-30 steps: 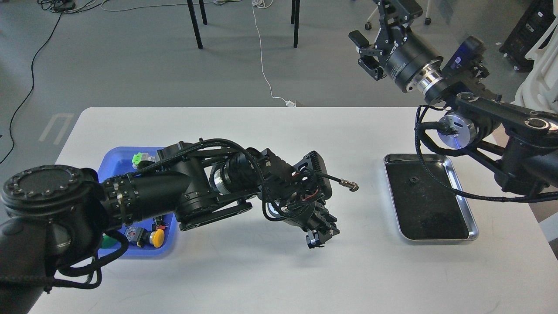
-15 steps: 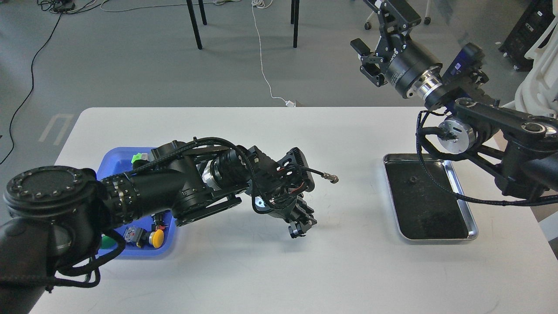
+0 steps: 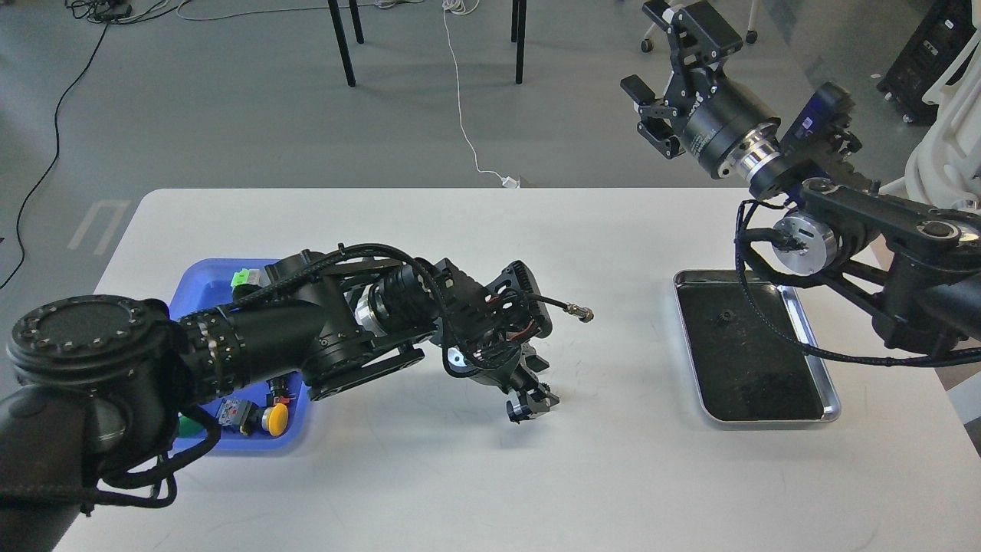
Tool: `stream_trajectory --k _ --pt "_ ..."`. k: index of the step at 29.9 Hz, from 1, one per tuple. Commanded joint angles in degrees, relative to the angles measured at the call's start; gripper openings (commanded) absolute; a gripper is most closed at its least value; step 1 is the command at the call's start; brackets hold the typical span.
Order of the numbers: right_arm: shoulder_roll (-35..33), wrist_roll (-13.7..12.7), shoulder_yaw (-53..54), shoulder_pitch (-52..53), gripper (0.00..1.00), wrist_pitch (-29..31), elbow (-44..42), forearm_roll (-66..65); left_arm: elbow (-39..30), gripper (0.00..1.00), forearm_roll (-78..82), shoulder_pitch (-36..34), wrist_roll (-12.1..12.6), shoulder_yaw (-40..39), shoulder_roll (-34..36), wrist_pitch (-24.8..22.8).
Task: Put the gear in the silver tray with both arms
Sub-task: 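Carry the gear toward the table center with the left arm, then release the gear onto the table and pull the left arm back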
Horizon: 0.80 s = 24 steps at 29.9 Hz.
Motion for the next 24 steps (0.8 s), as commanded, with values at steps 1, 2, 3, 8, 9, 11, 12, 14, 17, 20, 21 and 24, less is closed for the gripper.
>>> stream_trajectory --k 1,2,3,8,9,11,12,14,17,20,21,24 --pt "-1.9 0.0 0.0 -0.4 0.98 0.1 0.2 0.0 -1.1 0.89 -5.4 -1.2 0.0 -0.9 0.4 0.0" --pt "-2.2 0.0 0.0 -0.5 0.98 0.1 0.4 0.0 -1.8 0.92 -7.5 -1.6 0.0 -1.1 2.2 0.1" --pt "-2.7 0.0 0.0 -0.6 0.98 0.1 0.5 0.0 -2.3 0.93 -9.6 -1.7 0.0 -1.5 4.0 1.5" --pt "-5.0 0.0 0.1 -3.0 0.98 0.5 0.9 -0.2 -4.4 0.96 -22.5 -0.5 0.0 -5.6 13.9 5.6" --pt "-6.0 0.0 0.1 -4.3 0.98 0.6 1.0 -0.4 -4.7 0.97 -29.6 2.4 0.0 -7.6 17.8 7.1" --pt "-6.5 0.0 0.1 -5.5 0.98 0.8 1.5 -1.3 -4.8 0.97 -37.2 5.4 0.0 -10.1 20.5 8.7" --pt "-7.1 0.0 0.1 -6.2 0.98 0.8 2.0 -2.4 -4.8 0.98 -43.4 7.7 0.0 -12.9 22.0 10.1" --pt "-8.4 0.0 0.2 -7.0 0.99 0.8 3.0 -4.1 -5.4 0.98 -54.0 11.9 0.0 -17.9 24.1 12.0" --pt "-8.7 0.0 0.2 -8.1 0.99 0.9 3.4 -4.9 -7.0 0.98 -66.8 17.1 0.0 -24.9 26.9 11.7" --pt "-9.1 0.0 0.1 -9.3 0.99 1.1 3.4 -5.0 -8.7 0.98 -75.0 21.8 0.0 -30.9 28.3 11.7" --pt "-9.8 0.0 0.1 -9.6 0.99 1.7 3.5 -5.2 -9.1 0.98 -76.9 23.6 0.0 -33.3 28.3 11.7" --pt "-11.5 0.0 0.1 -10.0 0.99 4.6 3.8 -7.9 -10.7 0.98 -81.5 28.3 0.0 -41.3 28.1 11.8"
